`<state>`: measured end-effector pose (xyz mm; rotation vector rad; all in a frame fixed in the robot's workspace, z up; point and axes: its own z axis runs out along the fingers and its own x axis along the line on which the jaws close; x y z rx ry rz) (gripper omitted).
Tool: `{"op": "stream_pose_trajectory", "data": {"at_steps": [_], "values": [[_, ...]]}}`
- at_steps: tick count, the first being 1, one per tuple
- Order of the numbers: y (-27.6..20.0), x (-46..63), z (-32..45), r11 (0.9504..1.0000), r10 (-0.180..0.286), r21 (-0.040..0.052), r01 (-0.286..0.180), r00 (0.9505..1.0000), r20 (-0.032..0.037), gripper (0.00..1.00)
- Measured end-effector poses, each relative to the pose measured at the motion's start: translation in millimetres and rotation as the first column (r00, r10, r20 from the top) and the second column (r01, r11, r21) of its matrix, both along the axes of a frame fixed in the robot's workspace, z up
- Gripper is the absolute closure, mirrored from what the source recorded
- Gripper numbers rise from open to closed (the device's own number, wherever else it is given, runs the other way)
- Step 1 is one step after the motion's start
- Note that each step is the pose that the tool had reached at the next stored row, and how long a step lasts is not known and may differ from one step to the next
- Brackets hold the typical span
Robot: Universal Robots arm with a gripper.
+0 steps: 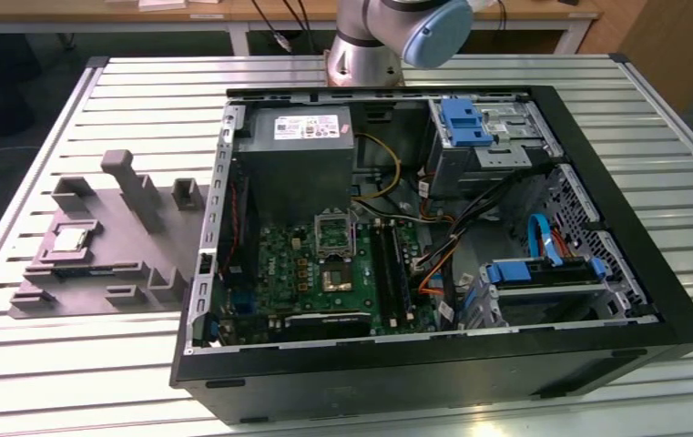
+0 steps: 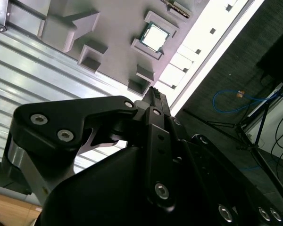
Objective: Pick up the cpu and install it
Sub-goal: 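Pick up the cpu and move it towards the insertion slot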
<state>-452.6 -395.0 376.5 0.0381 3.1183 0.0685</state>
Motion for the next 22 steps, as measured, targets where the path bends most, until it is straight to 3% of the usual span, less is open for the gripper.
{"op": "stream_pose_trajectory", "data": {"at_steps": [7, 9, 10, 11, 12, 14, 19, 20, 22], "values": [[0.0, -0.5, 0.0, 1.0, 0.0, 0.0, 0.0, 1.0, 0.0, 0.89], [0.0, -0.6, 0.0, 1.0, 0.0, 0.0, 0.0, 1.0, 0.0, 0.77], [0.0, -0.7, 0.0, 1.0, 0.0, 0.0, 0.0, 1.0, 0.0001, 0.77], [0.0, -0.8, 0.0, 1.0, 0.0, 0.0, 0.0, 1.0, 0.0001, 0.65], [0.0, -0.8, 0.0, 1.0, 0.0, 0.0, 0.0, 1.0, 0.0, 0.65], [0.0, -1.0, 0.0, 1.0, 0.0, 0.0, 0.0, 1.0, 0.0, 0.53], [0.0, -1.2, -0.1, 1.0, 0.0, 0.0, 0.0, 1.0, -0.0001, 0.42], [0.1, -1.3, -0.5, 1.0, 0.0, 0.0003, 0.0, 1.0, -0.0017, 0.35], [0.1, -1.4, -2.4, 0.9999, 0.013, 0.0012, -0.013, 0.9999, -0.0053, 0.35]]}}
